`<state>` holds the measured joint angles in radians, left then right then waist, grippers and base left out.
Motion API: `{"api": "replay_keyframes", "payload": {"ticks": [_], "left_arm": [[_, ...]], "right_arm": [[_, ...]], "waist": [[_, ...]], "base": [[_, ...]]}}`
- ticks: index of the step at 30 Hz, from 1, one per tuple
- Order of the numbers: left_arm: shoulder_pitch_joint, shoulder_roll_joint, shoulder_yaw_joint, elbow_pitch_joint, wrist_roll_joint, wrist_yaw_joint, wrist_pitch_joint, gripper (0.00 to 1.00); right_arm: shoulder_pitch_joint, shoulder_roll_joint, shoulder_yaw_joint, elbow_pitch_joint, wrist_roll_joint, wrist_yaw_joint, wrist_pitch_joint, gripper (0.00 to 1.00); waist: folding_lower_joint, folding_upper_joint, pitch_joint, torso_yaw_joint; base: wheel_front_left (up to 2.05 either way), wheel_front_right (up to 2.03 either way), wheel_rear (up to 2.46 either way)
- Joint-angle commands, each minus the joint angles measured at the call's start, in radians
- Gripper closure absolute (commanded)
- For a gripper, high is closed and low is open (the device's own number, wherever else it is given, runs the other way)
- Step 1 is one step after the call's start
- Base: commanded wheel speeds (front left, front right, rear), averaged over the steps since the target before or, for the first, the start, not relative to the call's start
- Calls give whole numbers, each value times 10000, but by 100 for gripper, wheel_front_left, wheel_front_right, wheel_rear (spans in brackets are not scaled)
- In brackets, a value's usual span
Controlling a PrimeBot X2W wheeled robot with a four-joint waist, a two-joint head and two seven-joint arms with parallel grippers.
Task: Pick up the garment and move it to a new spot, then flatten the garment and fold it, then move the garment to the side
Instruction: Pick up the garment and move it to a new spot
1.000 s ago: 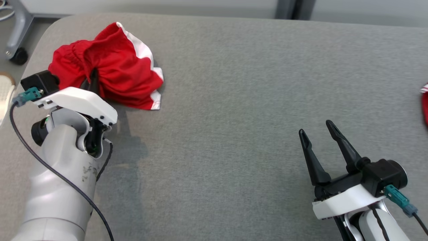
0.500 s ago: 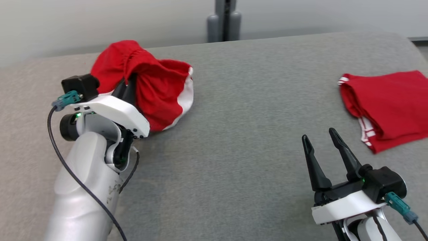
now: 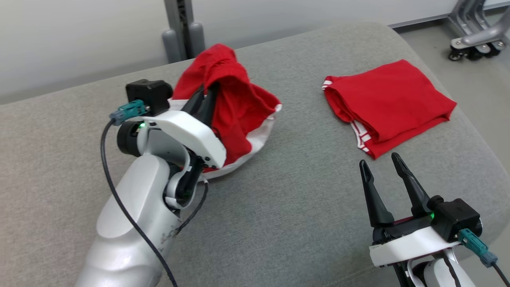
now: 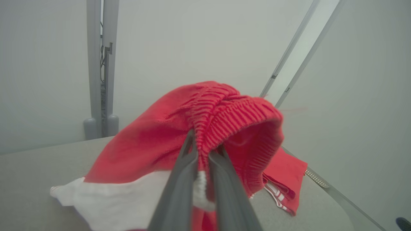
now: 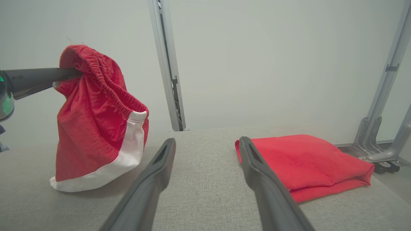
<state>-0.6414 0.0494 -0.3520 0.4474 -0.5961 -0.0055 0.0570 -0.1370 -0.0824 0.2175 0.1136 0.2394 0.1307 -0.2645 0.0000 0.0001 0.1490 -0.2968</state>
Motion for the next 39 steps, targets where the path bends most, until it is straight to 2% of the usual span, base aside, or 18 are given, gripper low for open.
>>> {"api": "replay_keyframes", "payload": {"ticks": [1, 4, 8, 19, 25, 27, 28, 33, 39], "left_arm": [[-156, 37, -331, -297, -273, 151, -74, 100], [-256, 58, -936, -607, -714, 502, -246, 100], [122, 49, -1119, -335, -876, 762, -415, 100], [1643, 517, -767, 1361, -1183, 934, -1028, 100], [1784, 511, -740, 2566, -1236, 957, -1245, 100], [1754, 489, -805, 2874, -1168, 1014, -1327, 3], [1736, 488, -827, 2974, -1119, 1051, -1415, 0], [1937, 524, -915, 3258, -930, 1204, -1983, 0], [2667, 611, -609, 2543, -891, 1142, -2991, 0]], "right_arm": [[13, -6, -9, 24, 54, 3, -18, 0], [3, 15, -29, 18, 60, 3, -18, 0], [16, 31, -48, 6, 75, 3, -17, 0], [103, -56, -49, 3, 67, 3, -17, 0], [91, -144, 4, 51, 53, 3, -17, 0], [127, -151, 21, 75, 40, 3, -17, 0], [156, -164, 32, 90, 44, 3, -17, 0], [313, -189, 25, 144, 51, 3, -17, 0], [565, -143, -15, 119, 102, 3, -17, 0]], "waist": [[0, -1, -3, -332], [0, -1, 18, -411], [0, -1, 104, -282], [0, -1, 165, 525], [0, -1, 72, 977], [0, -1, -2, 1091], [0, -1, -46, 1144], [0, -1, -350, 1463], [0, -1, -707, 1913]], "base": [[0, 0, 0], [0, 0, 0], [0, 0, 0], [0, 0, 0], [0, 0, 0], [0, 0, 0], [0, 0, 0], [0, 0, 0], [0, 0, 0]]}}
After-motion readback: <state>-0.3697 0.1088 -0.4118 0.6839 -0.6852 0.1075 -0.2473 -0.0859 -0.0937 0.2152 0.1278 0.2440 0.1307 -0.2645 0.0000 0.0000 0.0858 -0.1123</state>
